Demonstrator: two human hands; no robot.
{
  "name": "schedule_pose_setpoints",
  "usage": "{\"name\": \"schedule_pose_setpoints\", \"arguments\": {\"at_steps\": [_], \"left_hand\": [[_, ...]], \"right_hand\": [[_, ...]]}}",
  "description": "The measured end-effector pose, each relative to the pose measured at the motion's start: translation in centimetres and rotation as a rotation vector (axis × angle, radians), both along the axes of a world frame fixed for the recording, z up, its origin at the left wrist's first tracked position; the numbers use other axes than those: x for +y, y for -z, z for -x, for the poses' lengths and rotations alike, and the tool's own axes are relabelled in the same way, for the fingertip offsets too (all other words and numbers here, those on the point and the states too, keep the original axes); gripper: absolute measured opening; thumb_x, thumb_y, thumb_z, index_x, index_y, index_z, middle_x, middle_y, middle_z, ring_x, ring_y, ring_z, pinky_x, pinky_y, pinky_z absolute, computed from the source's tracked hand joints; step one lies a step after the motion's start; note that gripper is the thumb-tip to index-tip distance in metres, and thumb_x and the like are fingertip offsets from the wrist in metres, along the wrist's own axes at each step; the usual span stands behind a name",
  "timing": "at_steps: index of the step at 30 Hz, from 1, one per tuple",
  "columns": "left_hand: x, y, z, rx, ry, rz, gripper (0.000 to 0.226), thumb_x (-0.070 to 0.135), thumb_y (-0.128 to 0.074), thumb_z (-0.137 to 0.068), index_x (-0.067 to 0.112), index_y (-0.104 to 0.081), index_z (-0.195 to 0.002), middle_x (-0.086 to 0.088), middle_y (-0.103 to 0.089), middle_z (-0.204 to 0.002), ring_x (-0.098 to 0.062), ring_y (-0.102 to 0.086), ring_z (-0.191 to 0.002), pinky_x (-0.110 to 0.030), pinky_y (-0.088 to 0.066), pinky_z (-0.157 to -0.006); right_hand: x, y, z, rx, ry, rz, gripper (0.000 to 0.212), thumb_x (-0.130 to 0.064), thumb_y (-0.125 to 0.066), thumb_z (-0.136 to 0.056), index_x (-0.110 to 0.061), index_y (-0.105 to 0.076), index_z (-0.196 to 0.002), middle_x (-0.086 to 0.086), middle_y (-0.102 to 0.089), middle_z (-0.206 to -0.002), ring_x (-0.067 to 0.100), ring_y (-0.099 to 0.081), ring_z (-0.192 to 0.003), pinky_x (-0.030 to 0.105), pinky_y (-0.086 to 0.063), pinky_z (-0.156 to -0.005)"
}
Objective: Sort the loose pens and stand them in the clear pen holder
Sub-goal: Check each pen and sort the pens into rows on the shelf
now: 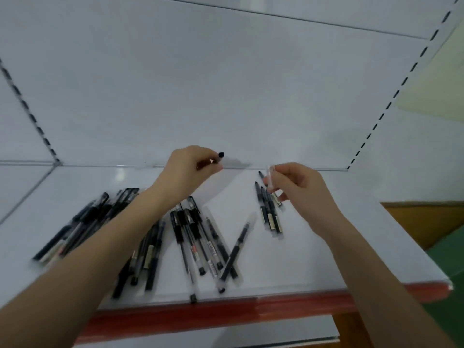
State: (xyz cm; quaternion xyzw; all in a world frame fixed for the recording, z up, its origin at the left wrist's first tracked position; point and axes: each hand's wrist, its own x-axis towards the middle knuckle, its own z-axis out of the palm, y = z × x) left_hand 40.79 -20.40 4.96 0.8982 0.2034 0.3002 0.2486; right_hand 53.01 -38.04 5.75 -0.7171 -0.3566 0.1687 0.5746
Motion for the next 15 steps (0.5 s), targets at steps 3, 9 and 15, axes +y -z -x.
{"name": "schedule_pose_setpoints", "arguments": {"at_steps": [3,9,15], "left_hand": [[-0.9,-0.5,2.0,-0.078,-0.02,-0.149,0.01,0.014,-0.058,-0.089,0.008,-0.061,-0.081,-0.011,-0.064,-0.088,-0.024,-0.058,-0.087,-0.019,-0.035,-0.073],[-3.2,-1.2,5.1,-0.144,0.033,-0.199,0.034,0.03,-0.042,-0.09,0.003,-0.06,-0.1,-0.005,-0.056,-0.078,-0.012,-0.048,-0.073,-0.023,-0.036,-0.064],[-4.0,-1.2,6.5,-0.126,0.043,-0.207,0.037,0.031,-0.039,-0.088,0.006,-0.062,-0.102,-0.005,-0.051,-0.074,-0.012,-0.041,-0.067,-0.026,-0.033,-0.059]], "right_hand": [[0.2,-1.2,1.5,0.052,-0.11,-0.063,0.008,-0.011,-0.054,-0.09,-0.014,-0.062,-0.092,-0.002,-0.073,-0.08,0.005,-0.065,-0.068,0.015,-0.048,-0.058],[0.6,-2.8,3.7,0.017,-0.201,-0.163,0.01,-0.014,-0.061,-0.085,-0.023,-0.063,-0.085,-0.007,-0.07,-0.073,0.005,-0.061,-0.066,0.018,-0.049,-0.06],[0.8,-3.2,3.9,0.009,-0.205,-0.18,0.007,-0.017,-0.061,-0.084,-0.023,-0.064,-0.082,-0.009,-0.067,-0.071,0.003,-0.06,-0.067,0.018,-0.05,-0.061]]}}
